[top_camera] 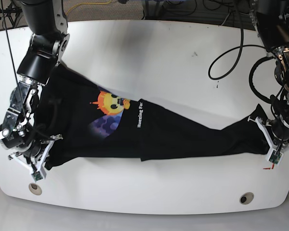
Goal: Fold the T-shirt properly
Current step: 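Lift the shirt with both grippers and swing it toward the table edge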
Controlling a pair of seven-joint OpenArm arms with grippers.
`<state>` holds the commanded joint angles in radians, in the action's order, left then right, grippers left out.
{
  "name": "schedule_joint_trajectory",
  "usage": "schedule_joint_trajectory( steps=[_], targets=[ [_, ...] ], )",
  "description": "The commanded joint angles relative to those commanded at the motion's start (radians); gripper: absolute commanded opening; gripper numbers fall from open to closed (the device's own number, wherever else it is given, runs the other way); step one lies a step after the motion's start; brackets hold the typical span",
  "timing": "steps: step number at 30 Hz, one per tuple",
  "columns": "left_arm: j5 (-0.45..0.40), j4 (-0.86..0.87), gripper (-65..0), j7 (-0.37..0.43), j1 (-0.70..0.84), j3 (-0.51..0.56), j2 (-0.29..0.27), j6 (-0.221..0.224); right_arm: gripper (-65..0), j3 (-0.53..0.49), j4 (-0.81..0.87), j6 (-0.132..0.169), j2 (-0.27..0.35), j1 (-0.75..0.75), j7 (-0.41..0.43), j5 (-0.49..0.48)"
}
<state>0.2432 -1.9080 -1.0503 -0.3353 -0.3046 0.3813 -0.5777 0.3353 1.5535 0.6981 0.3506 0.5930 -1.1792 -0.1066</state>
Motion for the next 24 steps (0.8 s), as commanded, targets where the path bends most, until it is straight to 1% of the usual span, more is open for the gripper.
schedule_joint_trajectory(
  steps=[2,5,7,9,10,11,14,16,19,21,24],
  targets=[
    [0.000,-0.014,-63.2,0.000,-0.051,0.002,-0.014,0.000,-65.0,-0.002,0.000,0.000,0.009,0.052,-0.003,0.000],
    [0.000,-0.032,-63.2,-0.002,-0.123,0.002,-0.017,0.002,-65.0,-0.014,0.000,0.000,0.028,0.118,-0.023,0.000],
    [0.000,-0.037,-63.2,-0.002,-0.204,0.002,-0.014,0.002,-65.0,-0.060,-0.002,0.000,0.060,0.224,-0.074,0.000],
    [-0.002,-0.037,-63.2,-0.002,-0.259,0.000,-0.011,0.002,-65.0,-0.086,-0.002,0.000,0.078,0.284,-0.097,-0.002],
    [-0.011,-0.034,-63.2,-0.002,-0.307,-0.002,-0.009,0.002,-65.0,-0.104,-0.002,0.000,0.091,0.338,-0.107,-0.005],
    [-0.017,-0.034,-63.1,-0.002,-0.324,-0.002,-0.009,0.002,-65.0,-0.109,-0.002,0.000,0.097,0.356,-0.110,-0.006],
    [-0.080,-0.032,-62.9,-0.002,-0.416,-0.002,-0.009,0.002,-65.0,-0.121,-0.006,0.000,0.129,0.465,-0.123,-0.006],
    [-0.109,-0.031,-62.8,-0.002,-0.453,0.002,-0.009,0.002,-65.0,-0.121,-0.008,0.000,0.140,0.520,-0.135,-0.008],
    [-0.123,-0.017,-62.8,-0.002,-0.485,0.006,-0.011,0.000,-65.0,-0.140,-0.008,0.000,0.141,0.595,-0.155,-0.005],
    [-0.123,-0.006,-62.8,-0.002,-0.488,0.023,-0.011,0.000,-65.0,-0.176,-0.008,0.000,0.143,0.626,-0.160,-0.003],
    [-0.124,-0.005,-62.8,0.000,-0.489,0.060,-0.011,0.000,-65.0,-0.207,-0.008,0.000,0.143,0.629,-0.160,0.000]
  ],
)
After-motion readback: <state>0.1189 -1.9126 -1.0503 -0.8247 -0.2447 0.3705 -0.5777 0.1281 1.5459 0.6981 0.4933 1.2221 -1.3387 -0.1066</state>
